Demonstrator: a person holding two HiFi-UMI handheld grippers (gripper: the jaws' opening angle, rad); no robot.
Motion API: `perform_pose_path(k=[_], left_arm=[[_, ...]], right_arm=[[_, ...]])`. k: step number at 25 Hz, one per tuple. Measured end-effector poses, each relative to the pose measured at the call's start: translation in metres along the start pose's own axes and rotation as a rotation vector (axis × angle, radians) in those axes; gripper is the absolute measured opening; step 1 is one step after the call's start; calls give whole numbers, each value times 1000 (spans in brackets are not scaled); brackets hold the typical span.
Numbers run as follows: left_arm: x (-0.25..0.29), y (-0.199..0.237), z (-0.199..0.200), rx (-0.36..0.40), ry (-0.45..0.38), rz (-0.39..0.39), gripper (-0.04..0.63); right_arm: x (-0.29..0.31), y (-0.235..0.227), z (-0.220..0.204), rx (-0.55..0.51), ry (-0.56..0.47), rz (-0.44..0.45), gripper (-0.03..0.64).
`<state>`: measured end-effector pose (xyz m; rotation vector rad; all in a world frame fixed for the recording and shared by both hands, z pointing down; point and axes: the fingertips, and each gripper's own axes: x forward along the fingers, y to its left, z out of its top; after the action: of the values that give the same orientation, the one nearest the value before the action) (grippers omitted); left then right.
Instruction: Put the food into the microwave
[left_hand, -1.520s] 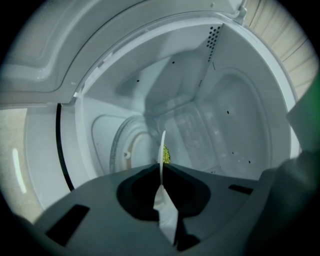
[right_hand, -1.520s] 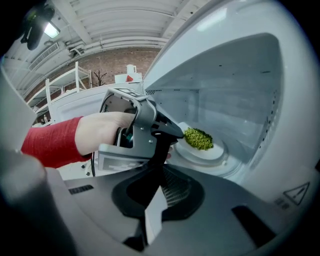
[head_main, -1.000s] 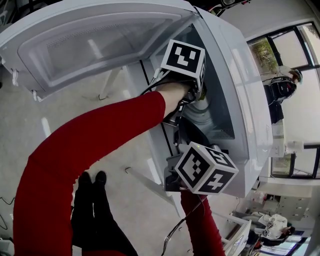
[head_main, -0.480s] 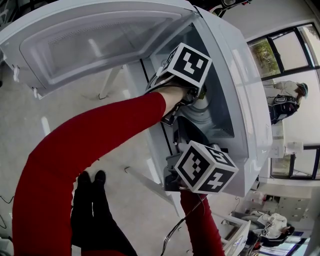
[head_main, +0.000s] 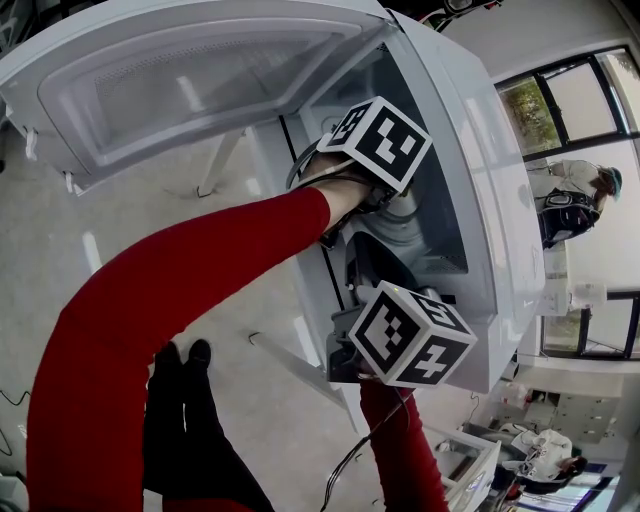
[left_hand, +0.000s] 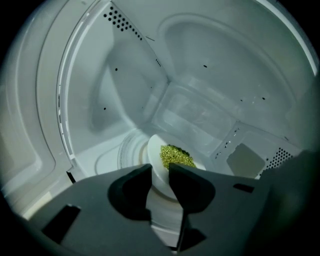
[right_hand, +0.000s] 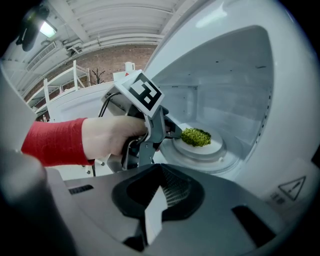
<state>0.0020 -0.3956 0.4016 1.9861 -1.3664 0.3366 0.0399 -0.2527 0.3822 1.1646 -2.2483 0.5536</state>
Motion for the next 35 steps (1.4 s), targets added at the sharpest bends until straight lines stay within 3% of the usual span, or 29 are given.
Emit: perform_pose_path(k=[5, 10, 12, 17, 23, 32, 35], left_arm=[[1, 1, 1, 43, 2, 32, 118], [2, 4, 2, 167, -14, 89, 127], [2, 4, 2, 179, -22, 90, 127], [-14, 12, 18, 122, -101, 58, 124], [-68, 22, 27, -24, -222, -62, 25], [-124, 24, -13, -185, -250, -206, 10], [-146, 14, -23, -188, -254, -218, 9]], right_arm=[[-1, 0, 0, 0, -3, 5, 14], [-1, 1, 0, 0, -1, 10, 14], [0, 2, -1, -1, -1, 12, 14], [2, 4, 1, 1, -6, 26, 14], [-1, 13, 10, 5, -45, 60, 15], [-18, 56, 34, 34, -127, 163, 14], [-34, 71, 39, 32, -148, 198, 14]])
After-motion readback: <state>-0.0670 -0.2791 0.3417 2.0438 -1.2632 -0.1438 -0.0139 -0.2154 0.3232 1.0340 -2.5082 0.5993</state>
